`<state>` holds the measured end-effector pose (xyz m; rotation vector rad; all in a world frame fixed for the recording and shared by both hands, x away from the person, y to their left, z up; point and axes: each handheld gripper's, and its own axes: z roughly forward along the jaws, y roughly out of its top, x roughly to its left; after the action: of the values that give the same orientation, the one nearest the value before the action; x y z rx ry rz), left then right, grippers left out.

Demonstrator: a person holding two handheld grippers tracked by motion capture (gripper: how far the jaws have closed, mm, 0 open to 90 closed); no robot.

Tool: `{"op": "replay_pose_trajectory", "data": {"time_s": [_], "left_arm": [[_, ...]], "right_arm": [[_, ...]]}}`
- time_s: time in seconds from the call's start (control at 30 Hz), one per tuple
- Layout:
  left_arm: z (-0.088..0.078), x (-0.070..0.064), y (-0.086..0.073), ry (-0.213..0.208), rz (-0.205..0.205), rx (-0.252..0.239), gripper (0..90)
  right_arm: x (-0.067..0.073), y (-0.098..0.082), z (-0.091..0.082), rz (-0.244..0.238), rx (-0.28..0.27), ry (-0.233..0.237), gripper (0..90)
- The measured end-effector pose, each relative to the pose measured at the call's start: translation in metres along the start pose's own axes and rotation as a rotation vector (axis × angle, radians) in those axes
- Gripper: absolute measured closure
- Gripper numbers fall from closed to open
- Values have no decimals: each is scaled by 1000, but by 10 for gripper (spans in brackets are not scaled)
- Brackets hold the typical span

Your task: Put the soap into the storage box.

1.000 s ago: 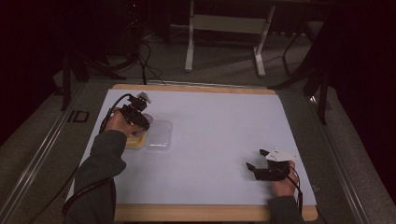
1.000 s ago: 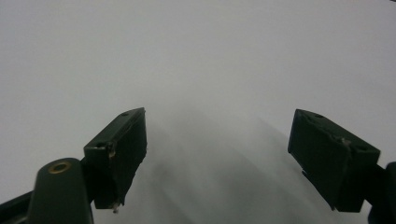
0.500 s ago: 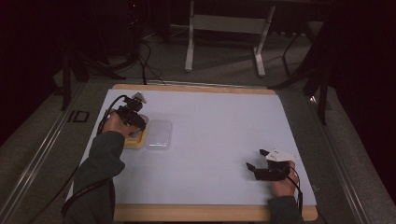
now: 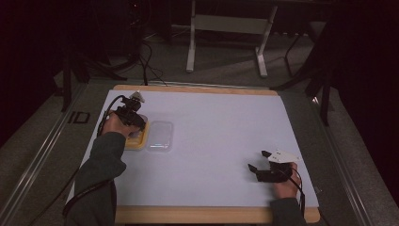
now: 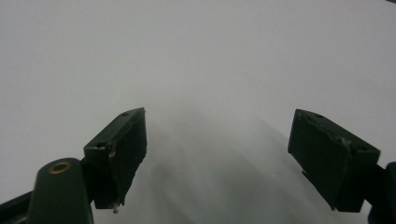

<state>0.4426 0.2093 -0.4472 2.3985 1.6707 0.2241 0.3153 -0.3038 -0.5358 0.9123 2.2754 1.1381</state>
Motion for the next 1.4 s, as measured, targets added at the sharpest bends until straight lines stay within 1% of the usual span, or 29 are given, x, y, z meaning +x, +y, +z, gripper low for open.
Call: {"op": "replay_pose_trajectory", "data": {"time_s": [0.03, 0.13, 0.17, 0.23, 0.3, 0.47, 0.57, 0.77, 0.9, 1.03, 1.13, 1.17, 1.4], "left_arm": [[1, 0, 0, 0, -7, 2, 500], [1, 1, 0, -1, -13, 3, 501], [3, 3, 0, -9, -28, 5, 500], [3, 5, -1, -15, -44, 0, 500], [5, 6, 0, -24, -58, 9, 500], [10, 7, -1, -16, -72, 18, 500], [12, 7, -2, -9, -92, 8, 500], [18, 9, -2, 2, -119, 14, 500], [21, 11, -3, 8, -132, 13, 500], [25, 12, -4, 20, -141, 23, 499], [26, 12, -5, 21, -142, 24, 500], [29, 13, -5, 21, -143, 31, 500], [35, 14, -7, 29, -174, 37, 500]], "right_arm": [[0, 0, 0, -1, 0, 0, 191], [0, 0, 0, -1, 0, 0, 191], [0, 0, 0, -2, 0, -1, 191], [0, 0, 0, -1, 1, -1, 191], [0, 0, 0, -1, 1, -1, 191], [0, 0, 0, 0, 0, -1, 191], [0, 0, 0, 1, 0, -1, 191], [0, 0, 0, 1, 1, -1, 191], [0, 0, 0, -2, 2, -1, 191], [0, 0, 0, -2, 2, -1, 191], [0, 0, 0, -2, 2, -1, 191], [0, 0, 0, -2, 2, -1, 191], [0, 0, 0, -3, 3, -1, 191]]}}
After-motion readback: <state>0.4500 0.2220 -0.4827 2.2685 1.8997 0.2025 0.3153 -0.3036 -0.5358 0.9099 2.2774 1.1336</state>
